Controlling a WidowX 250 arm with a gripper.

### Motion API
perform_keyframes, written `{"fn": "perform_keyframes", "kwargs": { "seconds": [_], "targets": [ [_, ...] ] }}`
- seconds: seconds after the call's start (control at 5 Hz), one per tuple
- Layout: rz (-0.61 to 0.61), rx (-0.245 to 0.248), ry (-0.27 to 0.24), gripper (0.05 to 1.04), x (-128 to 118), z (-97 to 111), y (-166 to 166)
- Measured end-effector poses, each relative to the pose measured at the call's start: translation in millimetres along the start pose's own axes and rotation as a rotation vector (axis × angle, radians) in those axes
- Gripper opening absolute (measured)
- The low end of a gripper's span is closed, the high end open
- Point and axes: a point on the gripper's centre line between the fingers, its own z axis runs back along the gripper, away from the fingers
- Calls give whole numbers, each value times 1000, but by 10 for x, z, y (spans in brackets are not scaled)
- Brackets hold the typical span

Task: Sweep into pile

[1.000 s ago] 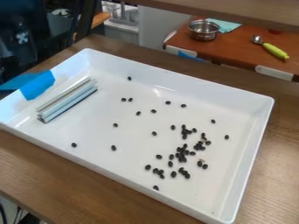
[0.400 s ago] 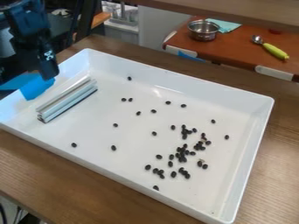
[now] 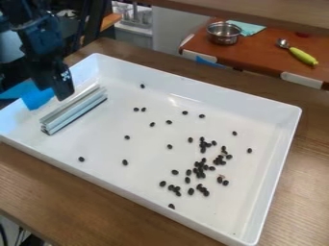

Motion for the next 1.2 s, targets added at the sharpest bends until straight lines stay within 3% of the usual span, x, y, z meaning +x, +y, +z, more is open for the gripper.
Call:
{"fn": "perform_keyframes", "kwargs": {
  "seconds": [0.8, 1.0, 1.2],
  "targets": [
    [-16, 28, 53, 1001, 32, -248, -54],
    [-18, 33, 81, 947, -14, -329, -76],
    [-29, 40, 99, 656, -65, -403, -117]
  ]
}}
